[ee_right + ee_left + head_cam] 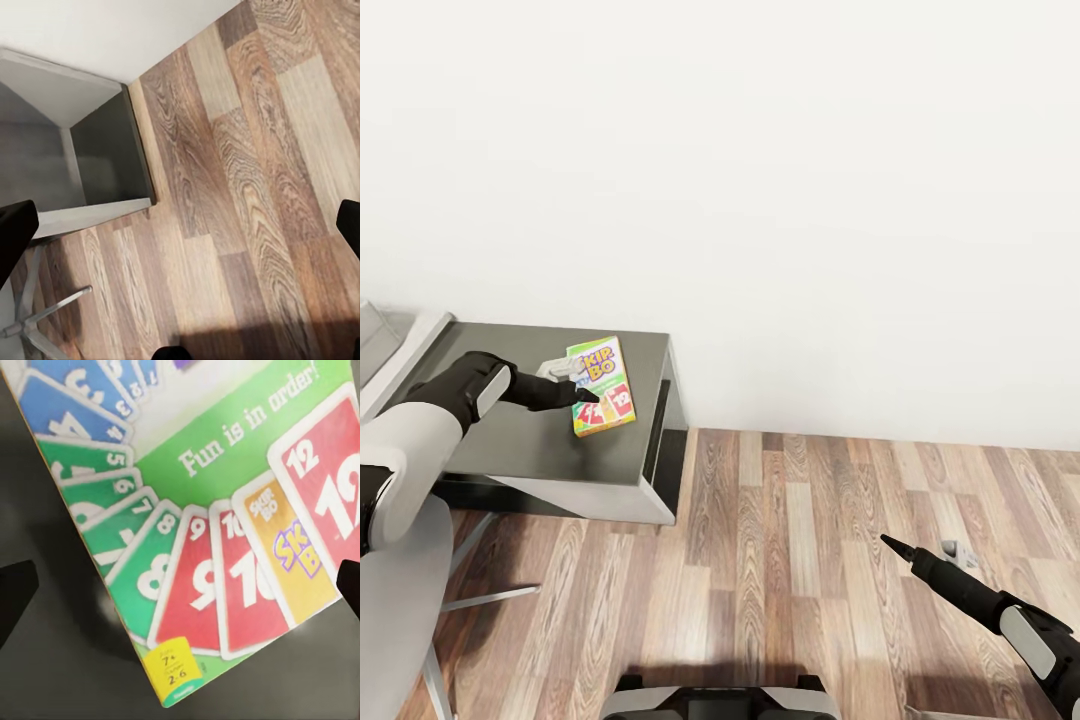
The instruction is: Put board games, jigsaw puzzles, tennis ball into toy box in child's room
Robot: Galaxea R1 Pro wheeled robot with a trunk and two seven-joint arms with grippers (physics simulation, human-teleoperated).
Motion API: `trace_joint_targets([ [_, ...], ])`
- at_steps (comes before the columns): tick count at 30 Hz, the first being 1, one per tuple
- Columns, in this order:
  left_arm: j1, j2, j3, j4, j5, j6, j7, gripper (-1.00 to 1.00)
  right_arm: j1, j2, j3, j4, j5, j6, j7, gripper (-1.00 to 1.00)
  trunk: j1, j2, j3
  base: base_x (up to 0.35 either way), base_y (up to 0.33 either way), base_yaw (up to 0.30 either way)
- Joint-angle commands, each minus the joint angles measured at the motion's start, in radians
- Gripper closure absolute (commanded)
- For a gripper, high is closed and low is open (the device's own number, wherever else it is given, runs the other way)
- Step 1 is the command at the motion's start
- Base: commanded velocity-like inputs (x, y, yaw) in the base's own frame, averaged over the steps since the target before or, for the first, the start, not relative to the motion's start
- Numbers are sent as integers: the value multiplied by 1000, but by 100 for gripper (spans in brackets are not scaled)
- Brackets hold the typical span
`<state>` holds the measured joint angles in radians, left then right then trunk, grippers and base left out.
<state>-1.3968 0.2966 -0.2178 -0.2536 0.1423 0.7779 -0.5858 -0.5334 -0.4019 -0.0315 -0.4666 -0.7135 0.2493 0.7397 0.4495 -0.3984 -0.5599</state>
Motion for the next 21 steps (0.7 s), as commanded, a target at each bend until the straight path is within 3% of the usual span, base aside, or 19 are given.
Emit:
trace_joint_targets([
  [1,-1,1,-7,-1,10,6,0,-100,0,0,-2,0,-8,10,3,-100,1,-2,-1,5,2,0],
  [21,-1,8,-8,-1,11,5,1,-100,0,0,-2,0,-9,9,3,-100,1,-2,-1,46,64,0],
])
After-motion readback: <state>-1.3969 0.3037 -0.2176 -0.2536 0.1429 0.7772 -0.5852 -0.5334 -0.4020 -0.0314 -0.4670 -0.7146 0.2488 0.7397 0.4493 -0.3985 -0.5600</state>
